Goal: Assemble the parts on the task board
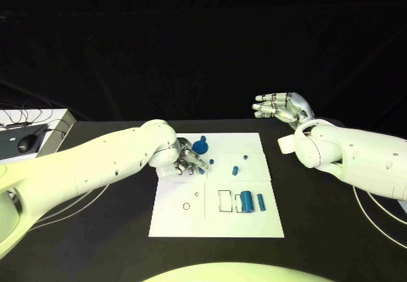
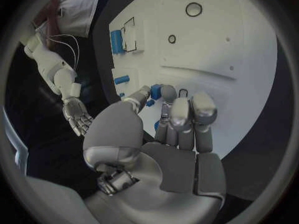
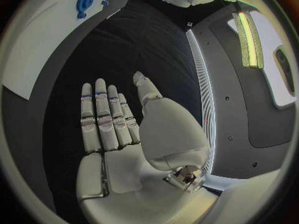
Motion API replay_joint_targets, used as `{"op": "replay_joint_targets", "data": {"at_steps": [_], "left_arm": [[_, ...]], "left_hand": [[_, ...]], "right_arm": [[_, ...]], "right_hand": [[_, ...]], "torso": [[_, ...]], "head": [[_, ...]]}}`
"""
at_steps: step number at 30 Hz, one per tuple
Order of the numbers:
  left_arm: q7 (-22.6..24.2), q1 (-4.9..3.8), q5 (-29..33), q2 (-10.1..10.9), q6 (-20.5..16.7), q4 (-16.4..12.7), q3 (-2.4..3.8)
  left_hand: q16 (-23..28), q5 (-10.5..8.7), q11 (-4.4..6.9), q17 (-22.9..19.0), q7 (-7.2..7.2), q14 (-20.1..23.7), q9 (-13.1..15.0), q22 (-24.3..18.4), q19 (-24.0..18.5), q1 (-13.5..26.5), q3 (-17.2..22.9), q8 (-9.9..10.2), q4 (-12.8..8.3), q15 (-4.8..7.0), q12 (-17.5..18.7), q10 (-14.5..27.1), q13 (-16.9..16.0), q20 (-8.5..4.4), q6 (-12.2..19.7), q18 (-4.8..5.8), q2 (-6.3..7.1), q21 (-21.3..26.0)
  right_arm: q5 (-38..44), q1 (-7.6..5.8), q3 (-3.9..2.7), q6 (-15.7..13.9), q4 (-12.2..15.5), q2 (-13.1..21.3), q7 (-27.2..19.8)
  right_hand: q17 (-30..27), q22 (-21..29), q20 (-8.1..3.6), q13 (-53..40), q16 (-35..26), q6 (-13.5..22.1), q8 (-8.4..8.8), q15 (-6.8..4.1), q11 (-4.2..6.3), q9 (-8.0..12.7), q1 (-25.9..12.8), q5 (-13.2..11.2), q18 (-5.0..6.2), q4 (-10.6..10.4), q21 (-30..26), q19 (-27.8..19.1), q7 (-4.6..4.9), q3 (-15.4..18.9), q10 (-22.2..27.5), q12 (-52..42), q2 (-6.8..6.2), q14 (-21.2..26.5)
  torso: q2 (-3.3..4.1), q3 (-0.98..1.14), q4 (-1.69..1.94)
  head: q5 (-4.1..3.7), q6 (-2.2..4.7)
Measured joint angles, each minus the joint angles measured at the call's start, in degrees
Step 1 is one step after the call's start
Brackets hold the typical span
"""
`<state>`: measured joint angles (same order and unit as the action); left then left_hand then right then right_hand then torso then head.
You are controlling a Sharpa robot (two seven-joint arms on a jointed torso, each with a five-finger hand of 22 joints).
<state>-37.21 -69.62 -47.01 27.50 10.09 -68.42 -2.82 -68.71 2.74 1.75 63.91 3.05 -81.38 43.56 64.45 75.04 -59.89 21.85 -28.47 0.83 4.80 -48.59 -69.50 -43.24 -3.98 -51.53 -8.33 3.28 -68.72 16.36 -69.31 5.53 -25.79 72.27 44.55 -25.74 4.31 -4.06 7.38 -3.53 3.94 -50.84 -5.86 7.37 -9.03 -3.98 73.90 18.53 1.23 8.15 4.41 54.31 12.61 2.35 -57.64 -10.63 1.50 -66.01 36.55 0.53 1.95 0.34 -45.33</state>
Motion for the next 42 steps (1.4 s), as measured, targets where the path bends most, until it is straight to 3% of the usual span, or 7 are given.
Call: {"op": "replay_joint_targets", "data": {"at_steps": [4,15,25,26,27,29,42], "left_arm": [[0.2,-0.01,0.5,0.1,0.0,0.0,0.05],[0.4,-0.02,1.7,0.4,0.0,0.1,0.17],[0.4,0.0,2.8,1.3,-0.2,-0.3,0.33],[0.4,0.0,3.0,1.4,-0.3,-0.5,0.36],[0.4,0.0,3.3,1.6,-0.4,-0.7,0.4],[0.3,-0.01,3.7,2.0,-0.7,-1.1,0.44],[-0.5,-0.25,5.1,7.4,-5.4,-7.4,0.53]], "left_hand": [[0.0,-0.03,0.19,0.0,-0.08,0.0,-0.6,0.2,0.0,0.0,2.1,0.2,-2.4,0.0,0.0,0.2,0.0,0.0,-0.1,0.89,-1.19,0.0],[0.0,-0.07,0.71,0.7,-0.66,-0.2,-0.9,0.7,0.2,0.6,9.4,0.6,-7.0,0.22,0.7,-0.3,0.2,-0.21,0.4,0.88,-2.55,0.2],[0.0,0.2,1.36,1.2,-0.96,-0.4,-0.9,1.5,0.8,2.6,11.5,0.6,-4.9,0.43,1.3,-1.1,0.2,-0.83,0.7,0.88,-2.8,0.2],[0.0,0.2,1.33,1.2,-0.96,-0.4,-0.9,1.6,0.9,3.1,14.9,0.6,-8.0,0.42,1.5,-1.4,0.2,-0.93,0.7,0.88,-2.52,0.2],[-0.1,0.2,1.39,1.3,-0.95,-0.4,-0.9,1.7,0.9,3.4,15.3,0.6,-8.2,0.42,1.5,-1.5,0.2,-0.93,0.7,0.88,-2.5,0.2],[-0.2,1.44,1.38,1.4,-0.96,-0.4,-0.9,1.9,1.0,3.6,15.5,0.6,-8.0,0.42,1.6,-1.5,0.2,-0.97,0.7,1.75,-2.27,0.2],[-0.5,9.56,1.73,1.8,-0.74,-0.4,-0.9,2.6,1.4,6.1,15.6,-2.4,-8.0,0.83,3.0,-2.6,-0.8,-1.43,0.5,1.75,-1.43,0.2]], "right_arm": [[0.0,0.01,0.01,0.0,-0.1,-0.1,0.0],[0.2,0.05,0.03,0.1,-0.3,-0.2,0.1],[0.3,0.13,0.05,0.3,-0.6,-0.3,0.1],[0.3,0.14,0.05,0.3,-0.6,-0.3,0.1],[0.4,0.16,0.05,0.3,-0.7,-0.3,0.1],[0.4,0.18,0.06,0.3,-0.7,-0.3,0.2],[0.5,0.27,0.13,0.4,-1.2,-0.3,0.2]], "right_hand": [[0.0,0.0,0.0,0.0,0.0,0.0,0.0,0.0,0.0,0.0,0.0,0.0,0.01,0.0,0.0,0.0,-0.05,0.0,0.0,0.0,0.0,0.0],[0.0,0.0,0.0,0.0,0.0,-0.1,0.0,0.0,0.0,0.0,0.0,0.0,0.01,0.0,0.0,-1.0,-0.06,0.0,0.0,0.0,0.0,0.0],[0.0,0.0,0.0,0.0,0.0,-0.1,0.0,0.0,0.0,0.0,0.0,0.0,0.02,0.0,0.0,-1.0,-0.07,0.0,0.0,0.0,0.0,0.0],[0.0,0.0,0.0,0.0,0.0,-0.1,0.0,0.0,0.0,0.0,0.0,0.0,0.01,0.0,0.0,-1.0,-0.07,0.0,0.0,0.0,0.0,0.0],[0.0,0.0,0.0,0.0,0.0,-0.1,0.0,0.0,0.0,0.0,0.0,0.0,0.01,0.0,0.0,-1.0,-0.07,0.0,0.0,0.0,0.0,0.0],[0.0,0.0,0.0,0.0,0.0,-0.1,0.0,0.0,0.0,0.0,0.0,0.0,0.01,0.0,0.0,-1.0,-0.07,0.0,0.0,0.0,0.0,0.0],[0.0,0.0,-0.2,0.0,0.0,-0.1,0.0,0.21,-0.21,0.0,0.0,0.0,-0.88,0.0,0.0,-1.2,-0.08,0.0,0.2,0.0,0.0,0.2]], "torso": [[0.01,-0.01,0.0],[0.01,-0.02,0.03],[0.01,-0.01,0.04],[0.01,-0.02,0.04],[0.01,-0.01,0.05],[-0.01,0.02,0.07],[-0.15,0.09,0.2]], "head": [[-0.06,-0.01],[0.04,-0.19],[0.14,-0.31],[0.17,-0.34],[0.18,-0.37],[0.21,-0.41],[0.57,-0.68]]}}
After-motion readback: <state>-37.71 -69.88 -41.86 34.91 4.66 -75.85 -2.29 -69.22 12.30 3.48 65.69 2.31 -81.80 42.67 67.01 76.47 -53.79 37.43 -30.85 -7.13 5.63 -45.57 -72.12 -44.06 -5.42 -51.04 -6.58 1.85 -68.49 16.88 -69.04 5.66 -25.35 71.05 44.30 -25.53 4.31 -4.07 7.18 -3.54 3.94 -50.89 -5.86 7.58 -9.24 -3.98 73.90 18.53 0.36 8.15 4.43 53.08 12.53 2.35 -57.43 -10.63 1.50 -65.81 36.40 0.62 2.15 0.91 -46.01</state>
